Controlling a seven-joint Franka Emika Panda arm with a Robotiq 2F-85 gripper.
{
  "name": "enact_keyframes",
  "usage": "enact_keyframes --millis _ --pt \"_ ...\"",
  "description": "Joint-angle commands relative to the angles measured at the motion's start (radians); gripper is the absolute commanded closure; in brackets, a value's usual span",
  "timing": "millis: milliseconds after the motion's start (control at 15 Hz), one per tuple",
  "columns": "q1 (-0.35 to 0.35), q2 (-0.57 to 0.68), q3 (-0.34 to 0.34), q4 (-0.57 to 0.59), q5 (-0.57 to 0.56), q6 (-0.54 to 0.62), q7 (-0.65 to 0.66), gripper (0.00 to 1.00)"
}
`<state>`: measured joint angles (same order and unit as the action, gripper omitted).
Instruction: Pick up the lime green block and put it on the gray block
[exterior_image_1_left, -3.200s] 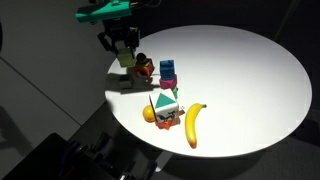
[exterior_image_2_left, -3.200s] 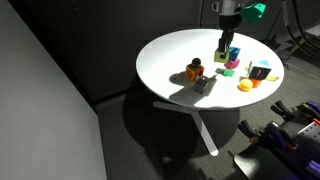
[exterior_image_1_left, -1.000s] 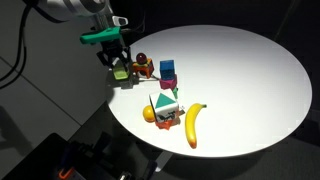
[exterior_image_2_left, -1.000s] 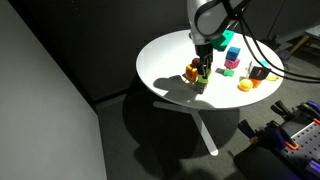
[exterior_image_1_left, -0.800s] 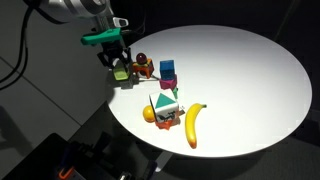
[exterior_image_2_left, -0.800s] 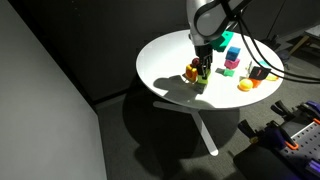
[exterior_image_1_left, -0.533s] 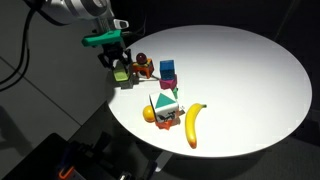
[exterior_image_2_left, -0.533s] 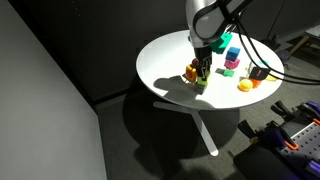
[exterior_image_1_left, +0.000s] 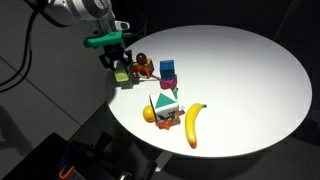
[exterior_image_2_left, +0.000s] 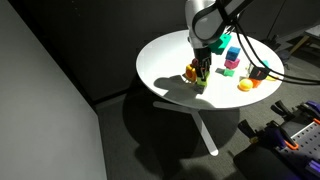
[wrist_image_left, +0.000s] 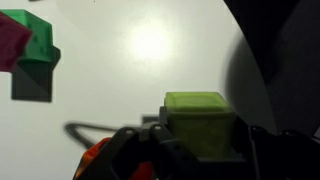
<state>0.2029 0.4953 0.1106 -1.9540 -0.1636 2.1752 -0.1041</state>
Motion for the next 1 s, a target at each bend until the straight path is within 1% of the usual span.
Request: enact_keyframes --millis 0,200,267,333,400,467,533,600,667,933 --pt "0.006 0.018 -0.007 0.028 -0.030 -0.004 0.027 0.69" --pt "0.006 0.019 -0.009 0.029 -0.034 -0.005 0.026 0.69" --pt "0.007 0.017 -0.008 0.027 -0.035 -0.005 0.025 0.68" --pt "0.006 0.014 -0.007 0.025 -0.034 -0.005 0.024 0.20" --pt "0.006 0.010 -0.006 0.023 -0.034 -0.005 0.022 0.21" --pt "0.006 0.006 -0.006 0.020 -0.034 -0.005 0.022 0.19" --pt "0.006 0.004 -0.006 0.018 -0.034 -0.005 0.022 0.14" --pt "0.006 0.000 -0.005 0.016 -0.033 -0.005 0.022 0.05" --pt "0.005 -0.002 -0.005 0.014 -0.032 -0.006 0.021 0.00" --pt "-0.002 -0.021 -0.002 0.005 -0.022 -0.004 0.015 0.00"
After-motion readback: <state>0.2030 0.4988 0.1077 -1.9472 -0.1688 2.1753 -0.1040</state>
